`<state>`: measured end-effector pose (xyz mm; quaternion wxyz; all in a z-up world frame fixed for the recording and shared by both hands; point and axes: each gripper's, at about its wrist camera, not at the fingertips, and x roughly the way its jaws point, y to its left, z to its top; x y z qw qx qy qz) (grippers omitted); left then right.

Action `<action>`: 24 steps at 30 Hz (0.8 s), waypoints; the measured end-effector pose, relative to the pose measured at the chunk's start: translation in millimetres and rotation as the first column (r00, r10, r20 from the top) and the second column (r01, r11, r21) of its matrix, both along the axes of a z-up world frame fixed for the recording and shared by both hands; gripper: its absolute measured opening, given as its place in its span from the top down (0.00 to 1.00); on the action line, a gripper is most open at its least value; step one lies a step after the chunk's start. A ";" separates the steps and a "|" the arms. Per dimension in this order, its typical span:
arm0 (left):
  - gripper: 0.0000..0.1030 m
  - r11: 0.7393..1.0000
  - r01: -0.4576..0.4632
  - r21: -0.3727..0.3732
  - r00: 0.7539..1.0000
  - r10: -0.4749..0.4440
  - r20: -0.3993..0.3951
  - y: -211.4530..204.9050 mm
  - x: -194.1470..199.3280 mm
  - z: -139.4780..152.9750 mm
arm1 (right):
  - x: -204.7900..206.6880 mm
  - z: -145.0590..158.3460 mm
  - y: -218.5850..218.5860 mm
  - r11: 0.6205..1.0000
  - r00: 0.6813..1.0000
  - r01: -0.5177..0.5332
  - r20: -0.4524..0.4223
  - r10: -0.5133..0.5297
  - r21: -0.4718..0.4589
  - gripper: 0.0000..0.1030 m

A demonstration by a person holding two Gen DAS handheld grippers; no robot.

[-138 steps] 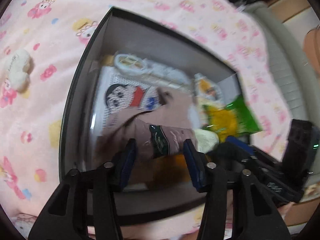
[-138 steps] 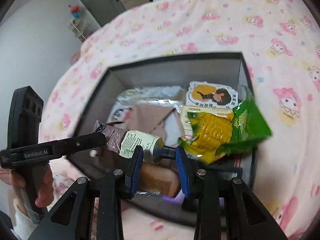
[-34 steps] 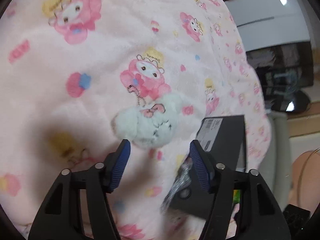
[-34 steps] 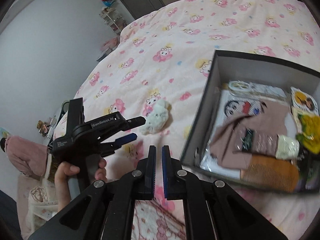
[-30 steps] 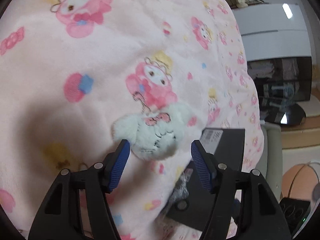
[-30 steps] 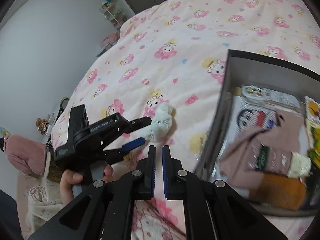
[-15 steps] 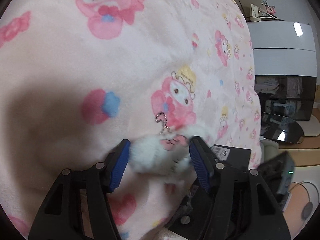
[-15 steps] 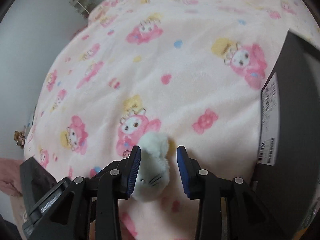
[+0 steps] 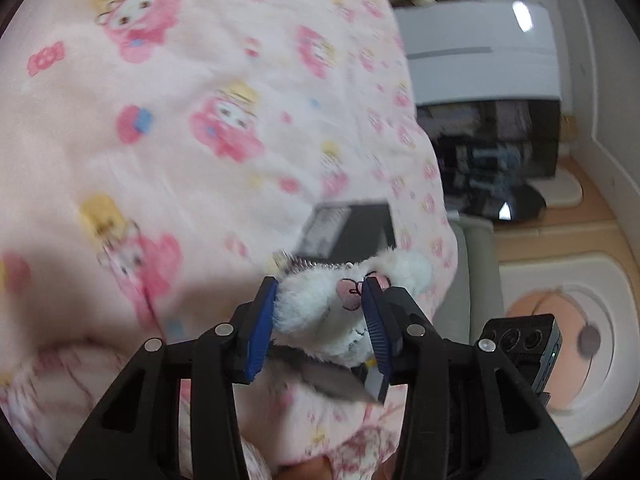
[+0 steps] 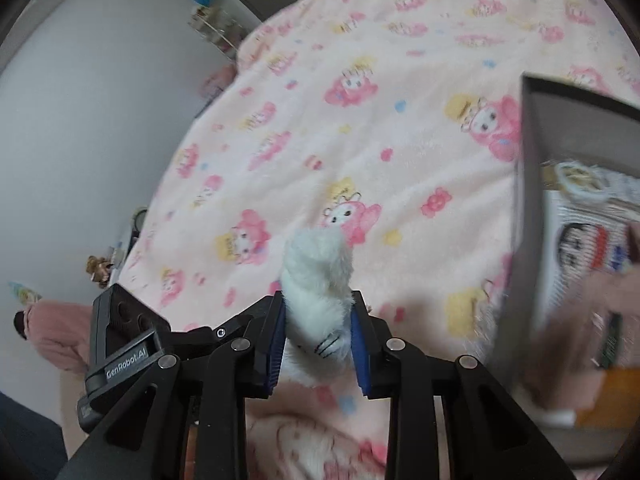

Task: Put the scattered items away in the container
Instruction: 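Lift the white plush with both grippers and carry it over the box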

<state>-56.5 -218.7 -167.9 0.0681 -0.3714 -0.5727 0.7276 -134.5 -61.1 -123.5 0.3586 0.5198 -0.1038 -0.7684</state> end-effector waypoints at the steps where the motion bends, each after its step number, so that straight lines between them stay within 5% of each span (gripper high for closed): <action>1: 0.59 0.999 0.030 -0.017 1.000 -0.030 -0.009 10.5 2.4 9.8 | 7.5 8.3 10.3 1.000 1.000 0.008 -0.015 -0.008 -0.009 0.75; 5: 0.53 0.983 0.180 -0.045 0.982 -0.182 -0.047 67.8 11.5 40.1 | 43.5 34.5 85.2 0.993 0.996 0.084 -0.032 -0.087 -0.086 0.75; 8: 0.50 0.940 0.334 0.067 0.942 -0.332 -0.037 133.8 15.7 23.3 | 71.8 38.1 148.4 0.985 0.987 0.153 -0.042 -0.157 -0.080 0.75; 12: 0.51 0.896 0.439 0.075 0.897 -0.441 0.017 194.8 10.8 -4.0 | 96.0 12.3 227.8 0.960 0.960 0.280 0.012 -0.280 -0.026 0.75; 19: 0.51 0.834 0.532 -0.145 0.843 -0.506 0.181 238.3 -5.3 -27.9 | 91.5 -67.8 281.3 0.934 0.903 0.357 0.255 -0.346 0.002 0.73; 24: 0.51 0.813 0.533 -0.237 0.845 -0.494 0.206 238.6 1.5 -20.4 | 97.7 -61.5 289.3 0.943 0.924 0.332 0.189 -0.332 0.034 0.73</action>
